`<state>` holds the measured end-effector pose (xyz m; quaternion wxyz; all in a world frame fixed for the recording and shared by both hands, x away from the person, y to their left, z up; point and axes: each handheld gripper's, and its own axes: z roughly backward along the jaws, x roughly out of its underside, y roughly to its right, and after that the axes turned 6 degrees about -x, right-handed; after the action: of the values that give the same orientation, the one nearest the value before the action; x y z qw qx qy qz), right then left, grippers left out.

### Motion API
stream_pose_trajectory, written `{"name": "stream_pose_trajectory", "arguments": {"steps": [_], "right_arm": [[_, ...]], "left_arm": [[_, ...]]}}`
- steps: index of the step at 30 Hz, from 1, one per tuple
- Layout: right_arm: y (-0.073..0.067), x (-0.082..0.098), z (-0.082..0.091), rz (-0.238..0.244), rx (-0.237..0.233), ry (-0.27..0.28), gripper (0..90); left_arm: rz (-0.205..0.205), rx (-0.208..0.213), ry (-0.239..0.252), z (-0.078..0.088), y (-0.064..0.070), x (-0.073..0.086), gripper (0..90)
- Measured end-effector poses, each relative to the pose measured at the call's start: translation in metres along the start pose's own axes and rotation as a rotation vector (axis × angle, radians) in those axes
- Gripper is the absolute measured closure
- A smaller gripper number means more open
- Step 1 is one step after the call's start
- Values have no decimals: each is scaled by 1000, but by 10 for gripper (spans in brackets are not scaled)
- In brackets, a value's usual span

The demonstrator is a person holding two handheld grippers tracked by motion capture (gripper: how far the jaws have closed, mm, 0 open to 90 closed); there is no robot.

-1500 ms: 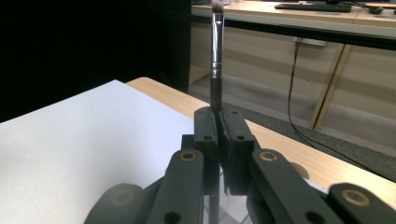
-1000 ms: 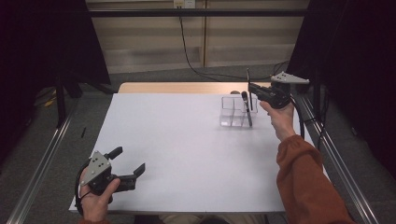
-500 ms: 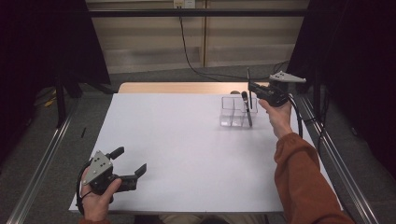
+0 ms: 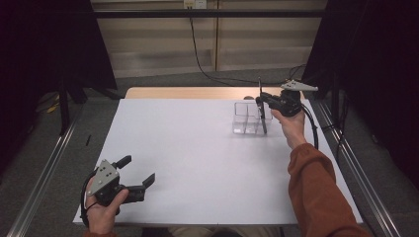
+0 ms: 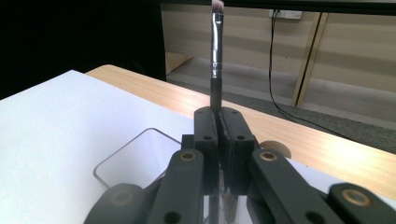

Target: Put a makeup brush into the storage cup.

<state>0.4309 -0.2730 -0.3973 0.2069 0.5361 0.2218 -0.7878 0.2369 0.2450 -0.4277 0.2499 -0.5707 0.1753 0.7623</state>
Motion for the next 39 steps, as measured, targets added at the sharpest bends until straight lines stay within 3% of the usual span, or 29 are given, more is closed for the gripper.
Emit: {"name": "stream_pose_trajectory", "arguments": {"steps": [39], "right_arm": [[9,27,0,-36,-1,-21,859]], "left_arm": [[-1,-11,11,-1,-2,-1,28]]}}
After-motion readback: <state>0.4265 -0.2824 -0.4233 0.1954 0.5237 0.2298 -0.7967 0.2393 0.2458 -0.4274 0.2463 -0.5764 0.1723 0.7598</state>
